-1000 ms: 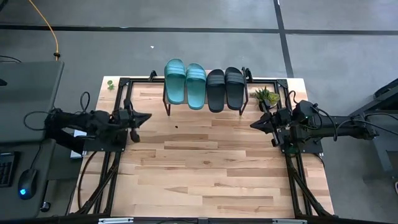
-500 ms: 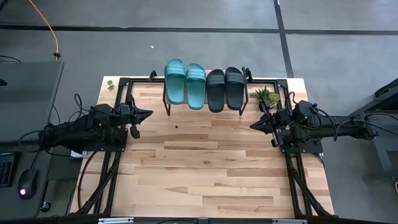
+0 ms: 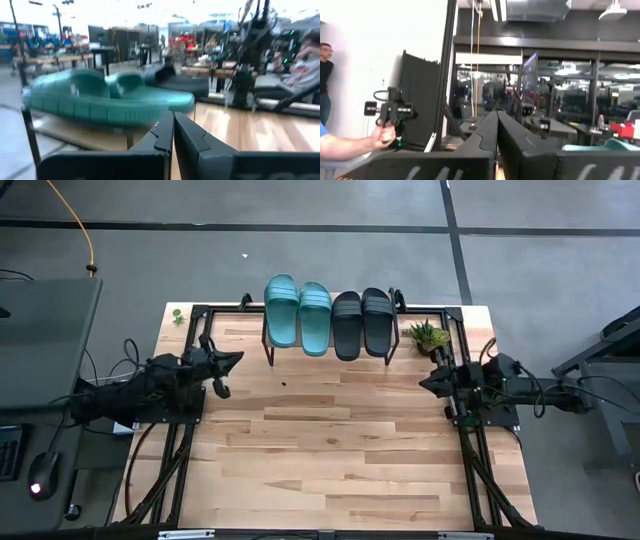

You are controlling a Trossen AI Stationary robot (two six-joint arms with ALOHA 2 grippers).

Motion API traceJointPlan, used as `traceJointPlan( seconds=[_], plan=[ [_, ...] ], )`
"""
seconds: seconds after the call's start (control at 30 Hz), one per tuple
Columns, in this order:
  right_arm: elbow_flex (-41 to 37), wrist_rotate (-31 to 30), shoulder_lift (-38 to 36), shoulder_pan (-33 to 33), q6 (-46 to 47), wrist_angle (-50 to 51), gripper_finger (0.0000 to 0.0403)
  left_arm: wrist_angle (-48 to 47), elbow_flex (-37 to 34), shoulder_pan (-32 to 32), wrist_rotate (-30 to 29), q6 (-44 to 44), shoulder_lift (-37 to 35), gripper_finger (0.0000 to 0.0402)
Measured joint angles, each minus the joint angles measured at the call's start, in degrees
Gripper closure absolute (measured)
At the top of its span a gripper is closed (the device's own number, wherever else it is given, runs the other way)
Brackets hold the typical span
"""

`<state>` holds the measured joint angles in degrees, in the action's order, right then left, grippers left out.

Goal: Pick and place slides into the shelf
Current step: Return to Home Position

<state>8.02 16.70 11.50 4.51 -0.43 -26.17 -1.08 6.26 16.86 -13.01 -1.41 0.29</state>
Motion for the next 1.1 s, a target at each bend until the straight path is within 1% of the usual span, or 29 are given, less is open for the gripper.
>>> traceJointPlan(
  seconds=[0.1,0.23,0.3,0.4,0.53,0.77,0.93,1.1],
  plan=[
    [-1.8,0.0,-4.7,0.0,0.2,0.6,0.0403,3.2,-2.2,0.0,0.0,0.2,0.3,0.0399],
    [-4.6,-0.2,-9.8,0.0,0.0,1.3,0.0403,3.5,-2.4,0.0,0.8,0.4,0.1,0.0399],
    [-5.7,-1.3,-11.4,0.0,-0.3,1.8,0.0403,3.3,-2.4,0.0,1.4,0.3,0.1,0.0399],
    [-7.3,-3.4,-11.1,0.0,-0.7,1.4,0.0403,2.8,-2.4,0.0,1.4,0.2,0.1,0.0399],
    [-7.5,-5.5,-11.2,0.0,-0.7,2.9,0.0403,2.2,-2.4,0.0,1.2,-0.3,0.1,0.0399],
    [-7.5,-5.6,-11.2,0.0,-1.1,4.6,0.0403,-0.8,-2.4,0.0,-3.0,-0.7,0.1,0.0399],
    [-7.5,-6.0,-11.2,0.0,-1.1,4.9,0.0403,-0.9,-2.4,-0.3,-3.1,-0.2,0.1,0.0399],
    [-7.5,-6.2,-11.2,0.0,-0.8,5.4,0.0403,5.3,-5.8,-4.5,-6.4,-0.3,0.1,0.0399]
  ],
)
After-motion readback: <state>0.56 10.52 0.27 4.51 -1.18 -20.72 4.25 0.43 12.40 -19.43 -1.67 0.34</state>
